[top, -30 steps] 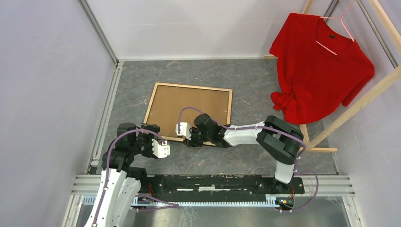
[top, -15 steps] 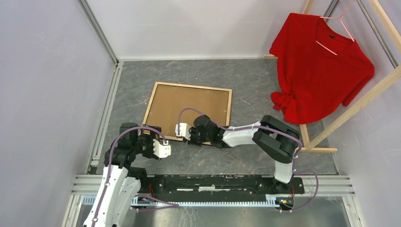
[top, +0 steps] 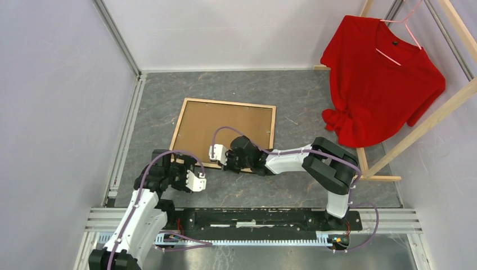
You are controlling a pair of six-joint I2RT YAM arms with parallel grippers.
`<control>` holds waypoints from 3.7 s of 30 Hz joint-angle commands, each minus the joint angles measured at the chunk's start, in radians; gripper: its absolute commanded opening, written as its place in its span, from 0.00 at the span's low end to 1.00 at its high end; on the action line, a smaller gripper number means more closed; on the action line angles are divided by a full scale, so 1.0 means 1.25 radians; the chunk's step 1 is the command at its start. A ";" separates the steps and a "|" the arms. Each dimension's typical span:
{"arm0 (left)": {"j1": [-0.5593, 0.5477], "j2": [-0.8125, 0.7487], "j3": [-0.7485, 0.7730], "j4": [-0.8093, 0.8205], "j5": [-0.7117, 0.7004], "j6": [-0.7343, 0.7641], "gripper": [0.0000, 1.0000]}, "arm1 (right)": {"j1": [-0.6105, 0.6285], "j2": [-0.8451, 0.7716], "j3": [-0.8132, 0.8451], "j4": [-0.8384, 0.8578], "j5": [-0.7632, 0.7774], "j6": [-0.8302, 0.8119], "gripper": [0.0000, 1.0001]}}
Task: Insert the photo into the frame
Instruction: Turn over the photo frame at the center of the board.
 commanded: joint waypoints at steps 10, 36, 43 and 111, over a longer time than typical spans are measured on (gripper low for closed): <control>0.000 0.048 -0.086 0.321 -0.023 0.139 0.98 | -0.008 -0.127 0.087 -0.007 -0.095 0.077 0.00; -0.003 -0.016 0.034 0.272 0.024 0.055 0.32 | 0.034 -0.502 -0.281 0.217 0.267 0.020 0.98; -0.004 0.039 0.182 0.139 0.035 -0.033 0.34 | 0.071 -0.491 -0.180 -0.001 0.247 -0.083 0.98; 0.082 0.262 0.757 0.046 0.026 -1.055 1.00 | -0.342 -0.115 0.680 -0.643 -0.052 0.414 0.27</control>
